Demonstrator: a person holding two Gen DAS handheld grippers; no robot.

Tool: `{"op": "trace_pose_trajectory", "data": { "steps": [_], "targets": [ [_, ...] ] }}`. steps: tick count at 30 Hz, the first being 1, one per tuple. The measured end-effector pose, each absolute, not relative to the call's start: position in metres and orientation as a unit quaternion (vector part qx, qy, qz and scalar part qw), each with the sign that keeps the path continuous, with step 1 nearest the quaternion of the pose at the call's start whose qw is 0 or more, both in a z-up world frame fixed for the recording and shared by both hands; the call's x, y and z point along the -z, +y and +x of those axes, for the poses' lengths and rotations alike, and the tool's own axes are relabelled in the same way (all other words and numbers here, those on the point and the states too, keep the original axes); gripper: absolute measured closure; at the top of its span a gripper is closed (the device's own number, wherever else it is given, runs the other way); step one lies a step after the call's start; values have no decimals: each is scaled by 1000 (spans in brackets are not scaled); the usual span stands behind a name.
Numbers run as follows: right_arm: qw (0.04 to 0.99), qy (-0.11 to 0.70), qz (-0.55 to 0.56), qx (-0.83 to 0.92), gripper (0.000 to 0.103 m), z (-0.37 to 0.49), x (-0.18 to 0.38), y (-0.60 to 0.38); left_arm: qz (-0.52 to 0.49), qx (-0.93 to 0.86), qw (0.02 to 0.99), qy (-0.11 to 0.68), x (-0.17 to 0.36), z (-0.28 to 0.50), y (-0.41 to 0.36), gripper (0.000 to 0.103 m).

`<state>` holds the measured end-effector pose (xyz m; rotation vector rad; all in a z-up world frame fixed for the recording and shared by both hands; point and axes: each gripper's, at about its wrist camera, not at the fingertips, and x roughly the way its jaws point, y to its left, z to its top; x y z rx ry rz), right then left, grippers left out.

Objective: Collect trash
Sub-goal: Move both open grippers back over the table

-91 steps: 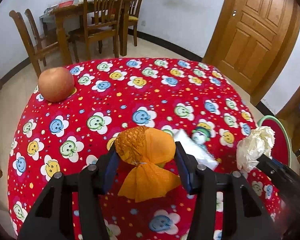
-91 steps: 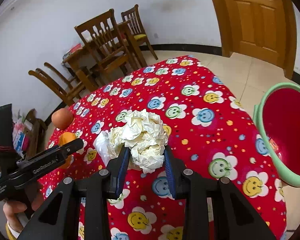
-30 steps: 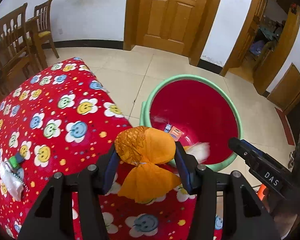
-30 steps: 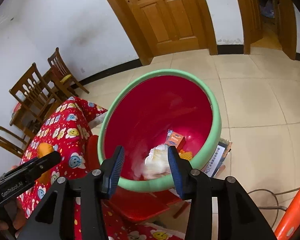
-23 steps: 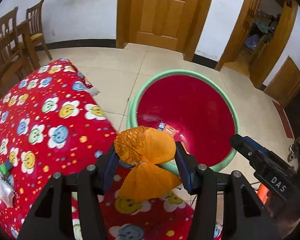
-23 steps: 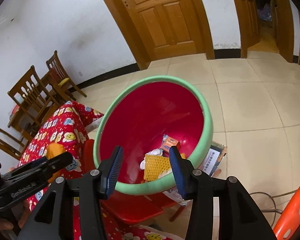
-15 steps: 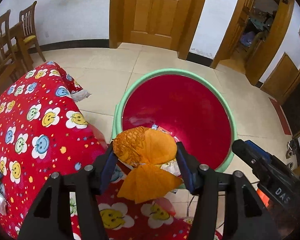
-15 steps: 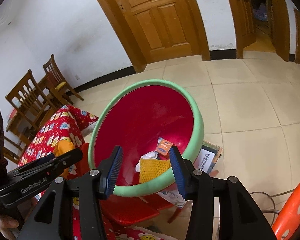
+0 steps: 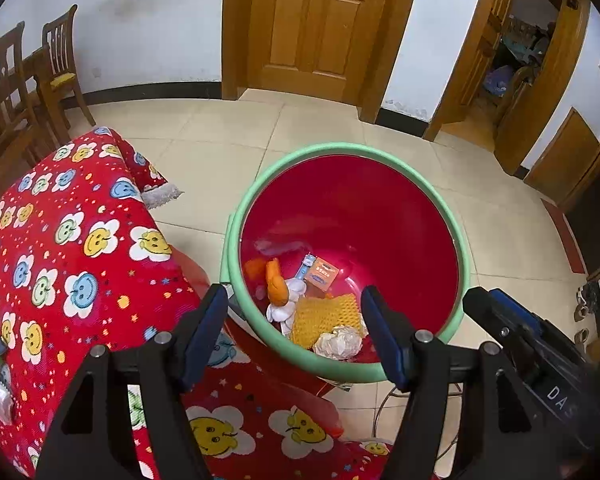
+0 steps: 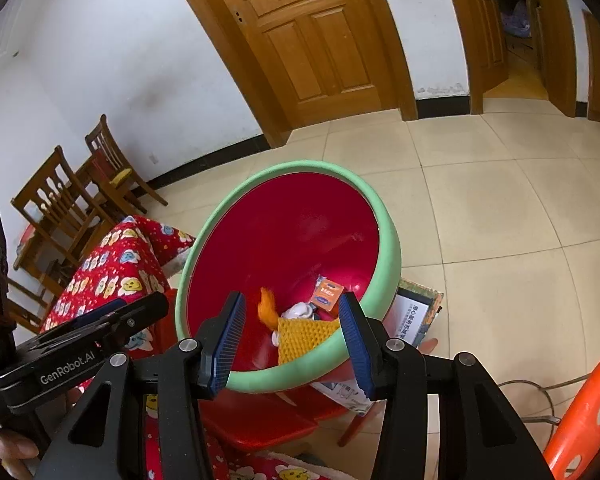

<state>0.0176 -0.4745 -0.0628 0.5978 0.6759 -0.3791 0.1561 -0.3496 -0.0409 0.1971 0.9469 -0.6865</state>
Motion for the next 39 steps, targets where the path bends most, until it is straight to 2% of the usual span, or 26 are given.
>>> {"op": "trace_pose_trajectory", "data": {
  "steps": [14,18,23,39],
  "targets": [
    [892,319,277,160,53,18,47,-452,71,294,846,439,25,148,-305,34],
    [895,316,274,155,45,18,42,-443,61,284,851,439,22,147,-289,34],
    [899,314,267,149,43,18,36,-431,48,258,858,441,18,146,-267,30],
    [907,316,252,122,41,23,27,-400,37,174,881,438,14,153,-188,29]
  ]
}}
